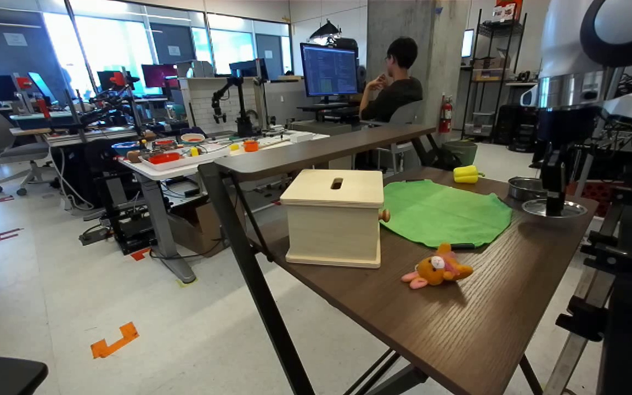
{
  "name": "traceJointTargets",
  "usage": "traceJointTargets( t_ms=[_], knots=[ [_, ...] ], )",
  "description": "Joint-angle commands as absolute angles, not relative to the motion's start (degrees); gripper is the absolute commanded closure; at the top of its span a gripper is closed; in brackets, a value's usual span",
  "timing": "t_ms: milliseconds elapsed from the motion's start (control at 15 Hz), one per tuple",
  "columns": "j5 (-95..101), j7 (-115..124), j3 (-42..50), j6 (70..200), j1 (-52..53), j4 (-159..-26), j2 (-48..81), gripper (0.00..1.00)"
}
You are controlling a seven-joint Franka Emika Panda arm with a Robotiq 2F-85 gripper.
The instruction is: Remove the lid from the pot and put it on the table
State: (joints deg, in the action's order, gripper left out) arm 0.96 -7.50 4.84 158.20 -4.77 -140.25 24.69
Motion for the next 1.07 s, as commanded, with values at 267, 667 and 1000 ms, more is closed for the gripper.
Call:
traceJointTargets(
  t_ms=[267, 667, 1000],
  knots=[
    [3.9, -6.0, 6.4, 156.4, -3.8, -138.4, 29.4, 0.95],
    [6.8, -2.2, 9.7, 158.3, -2.1, -136.6, 30.9, 0.95],
    [7.4, -1.4, 10.3, 158.5, -2.1, -135.3, 32.6, 0.95]
  ],
)
